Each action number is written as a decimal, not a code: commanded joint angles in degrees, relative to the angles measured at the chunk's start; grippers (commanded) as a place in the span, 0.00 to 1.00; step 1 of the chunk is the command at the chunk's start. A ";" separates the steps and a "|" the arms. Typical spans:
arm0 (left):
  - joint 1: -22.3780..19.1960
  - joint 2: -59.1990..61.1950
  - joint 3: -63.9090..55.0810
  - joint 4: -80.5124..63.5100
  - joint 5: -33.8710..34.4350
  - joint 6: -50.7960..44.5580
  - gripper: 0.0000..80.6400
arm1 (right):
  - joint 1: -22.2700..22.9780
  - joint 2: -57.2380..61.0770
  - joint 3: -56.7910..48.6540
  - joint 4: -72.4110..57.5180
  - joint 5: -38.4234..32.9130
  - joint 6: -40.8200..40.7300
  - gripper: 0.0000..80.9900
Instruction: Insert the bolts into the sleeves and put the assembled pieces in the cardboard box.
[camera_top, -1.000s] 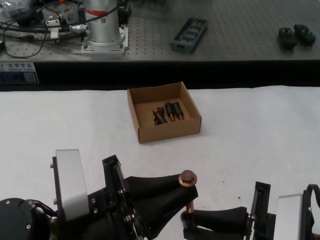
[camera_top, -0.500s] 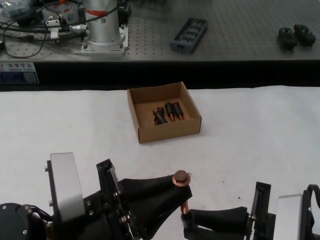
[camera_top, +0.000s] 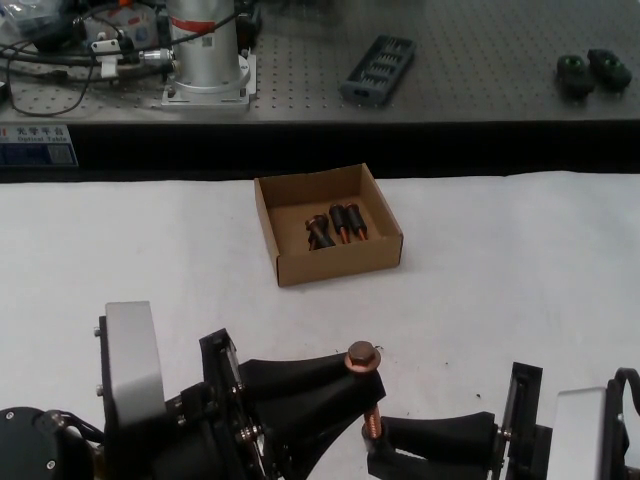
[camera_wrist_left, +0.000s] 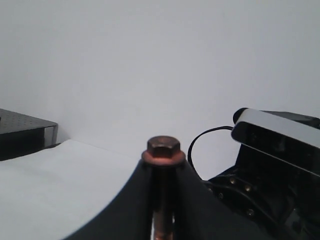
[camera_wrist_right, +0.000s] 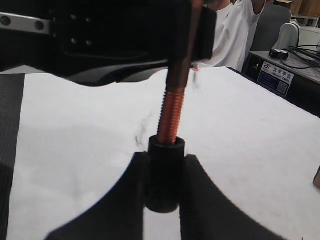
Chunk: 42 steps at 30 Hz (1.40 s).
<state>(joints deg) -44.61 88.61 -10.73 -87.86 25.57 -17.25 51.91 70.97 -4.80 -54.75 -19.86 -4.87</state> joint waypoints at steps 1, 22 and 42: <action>-0.26 -0.14 0.15 -1.14 0.63 -4.11 0.01 | 0.16 0.17 -0.28 -3.98 2.17 1.63 0.07; -0.26 -0.14 0.15 0.99 1.74 -1.59 0.01 | 0.16 0.17 -0.04 -9.27 6.48 3.59 0.07; -0.26 -0.14 0.01 5.54 7.38 4.87 0.01 | 0.16 0.17 -0.04 -11.69 6.48 6.25 0.07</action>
<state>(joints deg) -44.61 88.61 -10.84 -83.60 30.01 -13.09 52.47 71.19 -4.57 -60.69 -18.69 -1.55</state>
